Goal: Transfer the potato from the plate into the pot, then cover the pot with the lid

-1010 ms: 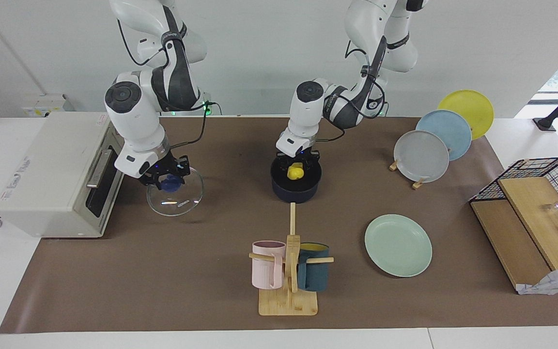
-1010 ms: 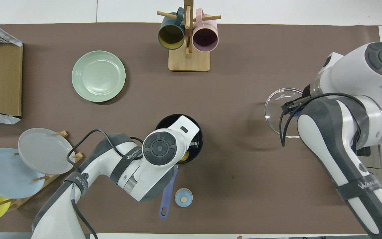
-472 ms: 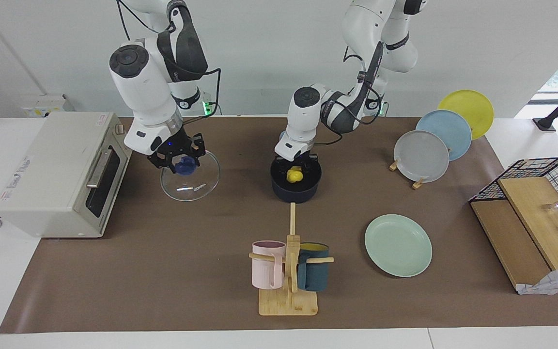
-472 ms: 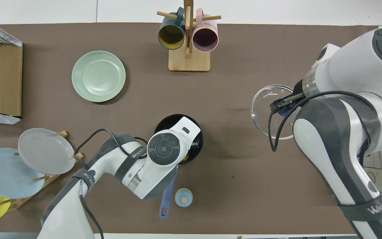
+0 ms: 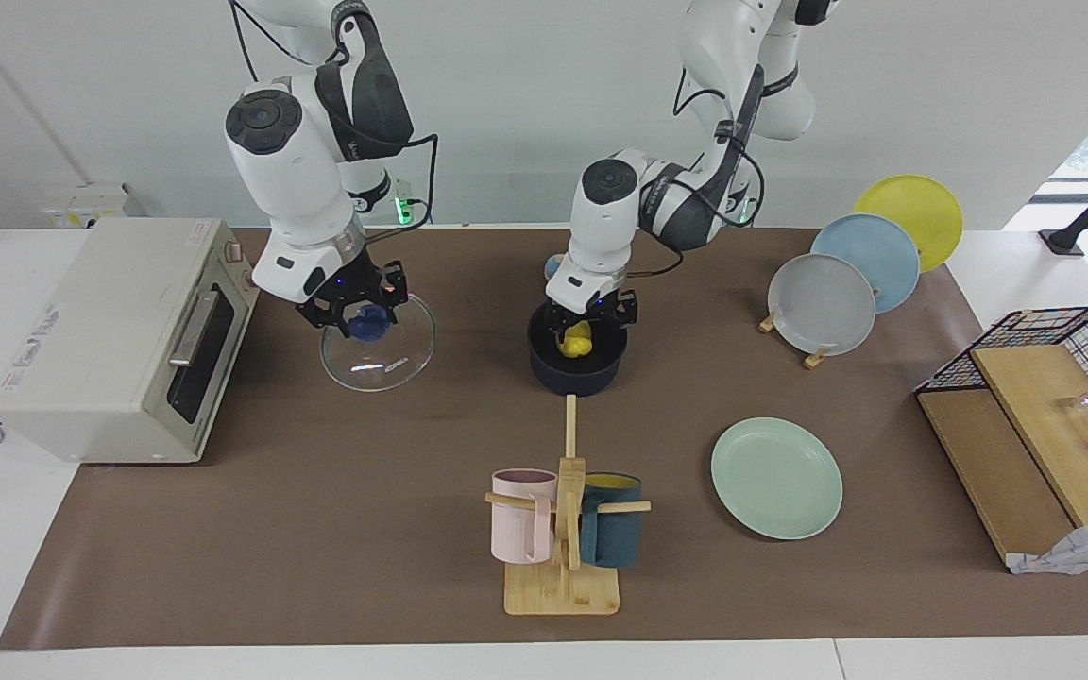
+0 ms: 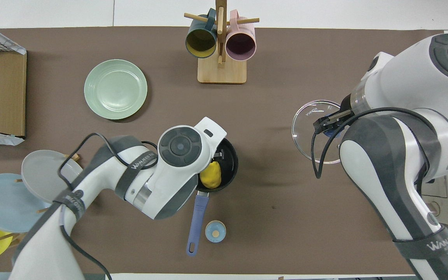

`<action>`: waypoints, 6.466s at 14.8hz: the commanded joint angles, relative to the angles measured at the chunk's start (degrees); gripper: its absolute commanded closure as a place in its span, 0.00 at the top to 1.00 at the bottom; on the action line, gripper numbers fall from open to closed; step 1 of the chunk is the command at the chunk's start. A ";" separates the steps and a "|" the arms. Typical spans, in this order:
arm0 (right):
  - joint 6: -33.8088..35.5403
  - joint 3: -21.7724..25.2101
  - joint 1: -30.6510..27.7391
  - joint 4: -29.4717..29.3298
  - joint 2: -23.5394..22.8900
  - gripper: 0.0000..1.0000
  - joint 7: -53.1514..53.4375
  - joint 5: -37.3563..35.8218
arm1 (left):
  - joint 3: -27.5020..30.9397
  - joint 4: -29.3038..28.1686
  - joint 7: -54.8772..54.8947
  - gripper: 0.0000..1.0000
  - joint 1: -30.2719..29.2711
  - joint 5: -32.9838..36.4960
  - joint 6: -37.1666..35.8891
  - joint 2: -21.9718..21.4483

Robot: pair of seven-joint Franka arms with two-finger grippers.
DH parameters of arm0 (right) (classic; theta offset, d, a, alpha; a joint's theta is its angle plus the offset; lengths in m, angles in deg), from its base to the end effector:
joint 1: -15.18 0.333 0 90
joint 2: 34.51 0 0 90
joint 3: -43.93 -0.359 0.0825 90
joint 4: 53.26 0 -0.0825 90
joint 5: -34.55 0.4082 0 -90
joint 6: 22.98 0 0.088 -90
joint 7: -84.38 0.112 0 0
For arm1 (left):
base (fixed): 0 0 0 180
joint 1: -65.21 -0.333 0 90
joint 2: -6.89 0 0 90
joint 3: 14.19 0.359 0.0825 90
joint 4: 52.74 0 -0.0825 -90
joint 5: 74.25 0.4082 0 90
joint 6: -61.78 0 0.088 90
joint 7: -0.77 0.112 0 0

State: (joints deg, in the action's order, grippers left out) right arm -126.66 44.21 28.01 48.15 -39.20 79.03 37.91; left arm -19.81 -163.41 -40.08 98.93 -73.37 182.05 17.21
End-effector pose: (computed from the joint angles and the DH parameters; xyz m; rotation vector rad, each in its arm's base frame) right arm 0.5942 0.1376 0.5346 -3.0532 -0.4573 0.0705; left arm 0.4850 -0.3933 0.4194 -3.1372 -0.0314 0.0184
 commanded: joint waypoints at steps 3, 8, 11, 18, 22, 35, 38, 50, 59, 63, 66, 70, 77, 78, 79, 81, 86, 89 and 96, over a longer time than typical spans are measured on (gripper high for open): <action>-1.35 -0.11 4.29 -0.60 0.12 0.00 7.09 0.07 | 0.17 10.12 11.19 1.00 -11.89 -2.99 -16.09 -8.11; -1.70 -0.19 20.27 -8.05 -6.98 0.00 30.97 -4.58 | 0.26 12.76 28.95 1.00 -26.05 -2.90 -24.54 -13.31; -5.46 -0.19 25.20 -8.61 -9.45 0.00 35.93 -4.94 | 0.26 12.85 33.36 1.00 -30.37 -2.38 -24.90 -13.76; -10.41 -0.19 28.57 -6.84 -13.06 0.00 42.01 -5.29 | 0.26 15.23 33.55 1.00 -31.61 -1.41 -26.57 -13.05; -10.49 -0.19 29.27 -6.23 -12.98 0.00 42.27 -5.56 | 0.61 15.57 33.55 1.00 -31.26 -1.67 -27.71 -12.44; -13.84 -0.19 30.85 -3.76 -13.33 0.00 42.97 -8.18 | 0.08 18.83 33.46 1.00 -31.26 -1.94 -30.35 -11.82; -14.45 -0.19 30.94 -3.50 -13.33 0.00 42.97 -9.07 | 0.08 18.48 33.46 1.00 -31.26 -1.94 -29.83 -11.91; -16.21 -0.19 30.32 -0.95 -12.63 1.00 42.71 -9.86 | 0.08 18.57 33.29 1.00 -31.00 -1.94 -29.82 -11.91; 0.47 0.25 24.53 -13.86 -8.95 1.00 40.87 -9.16 | 0.08 18.57 33.20 1.00 -30.91 -1.94 -30.35 -11.91; 6.53 0.51 17.61 -13.52 -3.33 1.00 30.79 -9.16 | -0.01 18.57 33.20 1.00 -30.91 -1.94 -30.35 -11.91; 12.25 0.42 5.50 -11.85 2.48 1.00 12.64 -9.16 | -0.01 18.65 33.20 1.00 -30.91 -1.94 -30.44 -11.91; 12.88 0.42 -6.49 -8.52 4.24 1.00 -2.54 -8.90 | -0.10 18.65 33.20 1.00 -30.91 -1.94 -30.53 -11.91; 9.19 0.77 -7.90 -2.70 8.12 1.00 -2.38 -8.98 | -0.18 18.74 33.28 1.00 -30.91 -1.94 -30.70 -12.00; 9.45 0.77 -8.17 -3.23 7.68 1.00 -2.38 -8.98 | -0.18 18.74 33.28 1.00 -30.91 -1.94 -30.70 -12.00; 9.72 0.86 -8.17 -3.41 7.59 1.00 -2.29 -9.24 | -0.18 18.74 33.28 1.00 -30.91 -1.94 -30.79 -12.00; 10.16 0.86 -10.18 -3.15 7.59 1.00 -2.38 -8.98 | -0.18 18.74 33.37 1.00 -30.91 -1.94 -30.70 -12.00; 9.81 0.95 -11.60 -3.33 7.50 1.00 -2.38 -8.81 | -0.18 18.83 33.37 1.00 -30.91 -1.94 -30.70 -12.00; 9.80 1.04 -12.21 -4.46 6.98 1.00 -2.38 -8.81 | -0.18 18.83 33.37 1.00 -30.91 -1.94 -30.70 -12.00; 11.39 1.04 -13.88 -4.64 6.97 1.00 -2.11 -5.13 | -0.18 18.83 33.37 1.00 -30.91 -1.94 -30.70 -12.00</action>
State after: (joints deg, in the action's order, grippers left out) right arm -116.19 45.83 16.11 43.93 -32.23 76.37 30.12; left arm -19.62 -146.01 -7.24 68.44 -75.37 152.90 4.69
